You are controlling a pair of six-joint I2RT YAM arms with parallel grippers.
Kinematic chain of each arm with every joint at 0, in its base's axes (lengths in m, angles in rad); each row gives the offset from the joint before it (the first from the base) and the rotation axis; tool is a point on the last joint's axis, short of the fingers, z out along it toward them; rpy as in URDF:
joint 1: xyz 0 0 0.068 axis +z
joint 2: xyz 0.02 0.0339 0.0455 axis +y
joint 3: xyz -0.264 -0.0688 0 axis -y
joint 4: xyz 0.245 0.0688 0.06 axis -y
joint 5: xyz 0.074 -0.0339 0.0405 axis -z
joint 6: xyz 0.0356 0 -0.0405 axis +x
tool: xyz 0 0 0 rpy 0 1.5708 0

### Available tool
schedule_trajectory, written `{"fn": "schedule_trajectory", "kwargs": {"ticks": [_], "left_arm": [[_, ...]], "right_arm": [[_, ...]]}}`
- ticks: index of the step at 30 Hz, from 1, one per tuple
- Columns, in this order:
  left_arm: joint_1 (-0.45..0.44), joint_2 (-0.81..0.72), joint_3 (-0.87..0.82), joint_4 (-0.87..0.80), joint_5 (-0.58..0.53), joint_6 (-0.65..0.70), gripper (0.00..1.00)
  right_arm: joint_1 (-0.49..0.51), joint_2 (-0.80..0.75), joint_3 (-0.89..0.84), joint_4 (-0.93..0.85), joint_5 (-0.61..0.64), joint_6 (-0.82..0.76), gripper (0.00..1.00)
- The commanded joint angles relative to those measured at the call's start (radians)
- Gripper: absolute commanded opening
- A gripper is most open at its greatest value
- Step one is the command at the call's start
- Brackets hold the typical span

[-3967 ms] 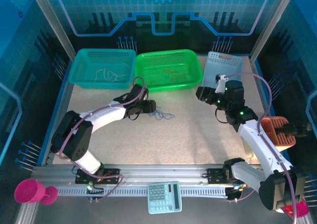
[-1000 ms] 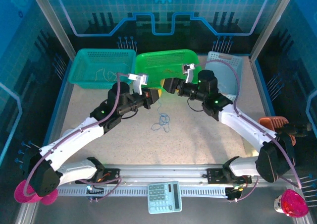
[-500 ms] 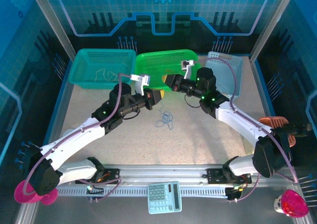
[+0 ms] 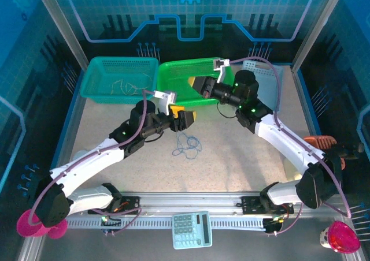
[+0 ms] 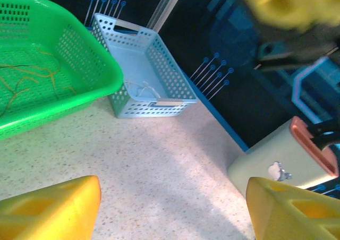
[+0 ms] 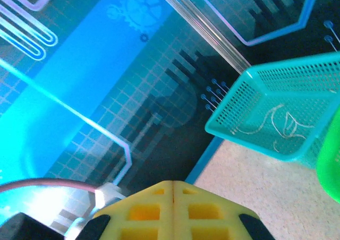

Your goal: Untangle the cables

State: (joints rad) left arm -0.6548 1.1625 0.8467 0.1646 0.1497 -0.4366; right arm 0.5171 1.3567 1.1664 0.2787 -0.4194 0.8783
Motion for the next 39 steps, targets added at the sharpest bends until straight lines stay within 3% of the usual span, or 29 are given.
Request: {"fn": "schedule_trajectory", "kwargs": {"ticks": [1, 4, 9, 13, 16, 19, 29, 39], "left_arm": [[-0.006, 0.005, -0.02, 0.011, -0.048, 0.065, 0.72], [-0.005, 0.001, -0.046, 0.021, -0.067, 0.07, 0.68], [-0.003, -0.02, -0.095, -0.055, -0.137, 0.047, 0.71], [0.0, -0.021, -0.108, -0.198, -0.206, -0.028, 0.76], [0.0, -0.038, -0.135, -0.233, -0.24, -0.089, 0.78], [0.001, -0.053, -0.151, -0.235, -0.266, -0.115, 0.8], [0.0, -0.056, -0.111, -0.243, -0.312, -0.101, 0.87], [0.0, -0.088, -0.113, -0.252, -0.324, -0.1, 0.88]], "right_arm": [[0.0, -0.027, 0.049, -0.049, -0.025, -0.048, 0.0], [0.0, -0.036, 0.036, -0.105, -0.001, -0.086, 0.0], [0.0, -0.068, -0.046, -0.244, 0.069, -0.165, 0.0], [0.003, -0.089, -0.137, -0.376, 0.143, -0.244, 0.36], [0.012, -0.094, -0.226, -0.44, 0.183, -0.275, 0.49], [0.04, -0.064, -0.281, -0.487, 0.204, -0.295, 0.54], [0.169, 0.118, -0.352, -0.475, 0.248, -0.272, 0.54], [0.202, 0.276, -0.301, -0.424, 0.254, -0.243, 0.5]]}}
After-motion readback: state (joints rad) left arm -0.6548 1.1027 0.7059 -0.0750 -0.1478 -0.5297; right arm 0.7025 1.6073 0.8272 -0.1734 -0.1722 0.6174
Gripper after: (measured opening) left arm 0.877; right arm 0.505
